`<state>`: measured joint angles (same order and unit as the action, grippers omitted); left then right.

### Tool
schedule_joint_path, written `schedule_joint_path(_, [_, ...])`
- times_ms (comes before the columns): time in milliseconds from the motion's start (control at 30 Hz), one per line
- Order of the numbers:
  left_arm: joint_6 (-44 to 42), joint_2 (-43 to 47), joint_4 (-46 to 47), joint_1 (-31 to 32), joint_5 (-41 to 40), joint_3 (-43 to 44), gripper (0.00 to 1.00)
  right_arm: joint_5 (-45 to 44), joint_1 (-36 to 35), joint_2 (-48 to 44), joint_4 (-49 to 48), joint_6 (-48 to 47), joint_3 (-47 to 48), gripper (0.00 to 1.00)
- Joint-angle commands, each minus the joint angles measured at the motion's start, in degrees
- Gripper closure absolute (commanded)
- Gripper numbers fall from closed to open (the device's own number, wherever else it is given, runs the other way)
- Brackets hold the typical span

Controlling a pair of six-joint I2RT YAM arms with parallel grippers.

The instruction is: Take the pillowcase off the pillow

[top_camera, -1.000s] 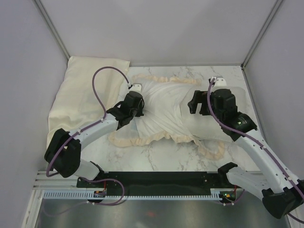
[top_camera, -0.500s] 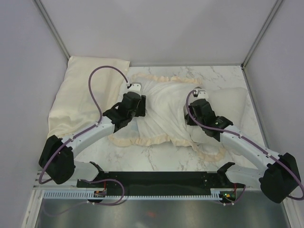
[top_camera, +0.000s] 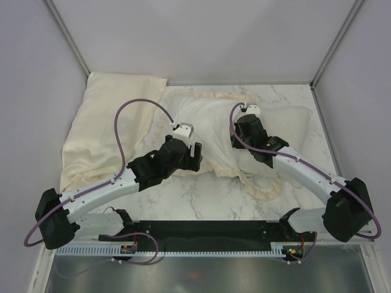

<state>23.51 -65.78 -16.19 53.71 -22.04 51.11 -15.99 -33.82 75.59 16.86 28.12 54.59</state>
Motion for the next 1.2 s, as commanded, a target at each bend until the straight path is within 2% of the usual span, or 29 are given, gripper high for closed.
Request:
schedule_joint_path(0, [6.1,-2.1,-1.7,1.1,1.4,-2.1,0.14,-0.4,-0.2,1.3,-1.0,0.3,3.4,1.00])
schedule_joint_path(233, [7.6,-10.1,1.8,1.8,1.5,-0.8,0.11,3.0,-0.2,-0.7,-1.7,1.6,2.9,1.00])
schedule_joint_path(400, [7.3,-16.7,3.0,1.9,-2.6,1.7,0.09,4.9,-0.2,-3.4,-2.8,3.0,-0.1,1.00])
schedule_joint_path(467, [6.9,-18.8,3.2,1.8,-4.2,2.6,0.21,5.4,-0.1,-4.7,-2.7,2.9,-0.5,1.00])
schedule_joint_path(500, [6.6,-19.1,3.4,1.8,-4.8,2.8,0.33,5.4,-0.2,-5.2,-2.8,2.9,-1.1,1.00])
schedule_joint_path(533, [6.3,-19.3,3.6,1.8,-6.2,2.8,0.55,5.2,-0.2,-6.1,-2.6,2.9,-1.3,1.00])
schedule_joint_path(600, [5.6,-19.3,3.9,1.7,-7.6,2.7,0.70,4.8,-0.2,-6.8,-2.5,2.8,-2.1,1.00])
schedule_joint_path(633, [5.0,-19.1,3.7,1.7,-8.9,2.7,0.84,4.6,-0.2,-7.6,-2.4,2.8,-2.5,1.00])
schedule_joint_path(700, [4.4,-18.2,3.7,1.4,-10.0,2.5,0.97,4.4,-0.2,-7.9,-1.7,2.5,-3.1,1.00])
schedule_joint_path(867, [3.6,-13.9,3.6,-2.8,-10.7,-0.1,0.98,1.8,-0.3,-11.2,1.7,1.0,-2.7,1.00])
schedule_joint_path(1167, [2.7,-6.0,4.8,-17.3,-5.7,-2.9,0.98,-6.5,-0.1,-19.6,10.6,-2.5,3.2,1.00])
